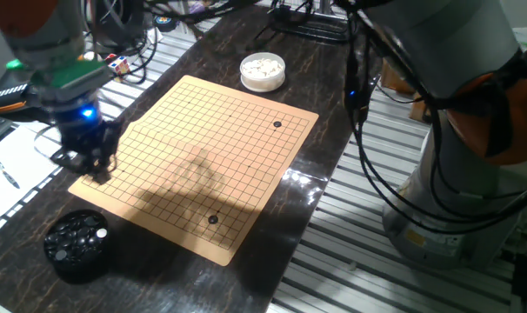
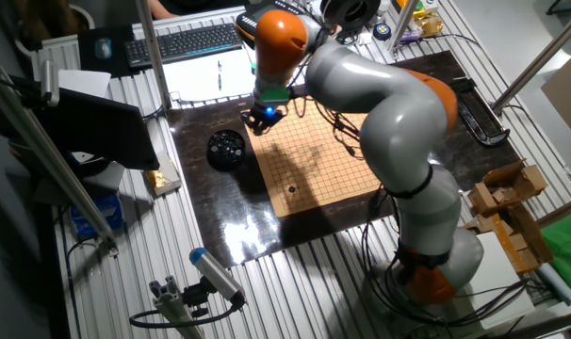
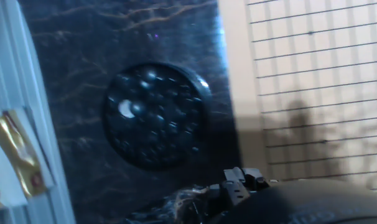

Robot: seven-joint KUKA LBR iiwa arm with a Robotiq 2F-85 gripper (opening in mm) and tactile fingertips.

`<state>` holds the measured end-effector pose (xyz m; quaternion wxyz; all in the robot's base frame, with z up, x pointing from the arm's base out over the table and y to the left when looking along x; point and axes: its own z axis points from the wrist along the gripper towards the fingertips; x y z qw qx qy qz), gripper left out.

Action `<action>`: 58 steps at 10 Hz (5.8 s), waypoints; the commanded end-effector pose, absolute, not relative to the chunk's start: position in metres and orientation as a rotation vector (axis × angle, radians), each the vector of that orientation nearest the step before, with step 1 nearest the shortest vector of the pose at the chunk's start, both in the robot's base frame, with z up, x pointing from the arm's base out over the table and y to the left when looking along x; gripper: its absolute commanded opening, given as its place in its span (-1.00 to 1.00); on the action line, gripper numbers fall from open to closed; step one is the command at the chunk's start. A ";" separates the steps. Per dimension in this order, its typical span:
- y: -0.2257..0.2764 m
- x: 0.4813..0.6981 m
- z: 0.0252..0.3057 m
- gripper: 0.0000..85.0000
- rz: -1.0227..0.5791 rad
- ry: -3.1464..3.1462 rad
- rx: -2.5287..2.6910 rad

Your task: Play the first move as black on the 3-4 point in the upper right corner of the Go board

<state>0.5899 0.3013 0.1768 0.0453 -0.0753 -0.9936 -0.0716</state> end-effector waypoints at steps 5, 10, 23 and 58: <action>0.312 0.611 0.153 -0.98 -0.241 -3.035 -0.303; 0.312 0.611 0.153 -0.98 -0.268 -2.982 -0.189; 0.372 0.614 0.101 -0.41 -0.242 -2.946 -0.610; 0.322 0.644 0.141 -0.81 -0.028 -3.075 -0.349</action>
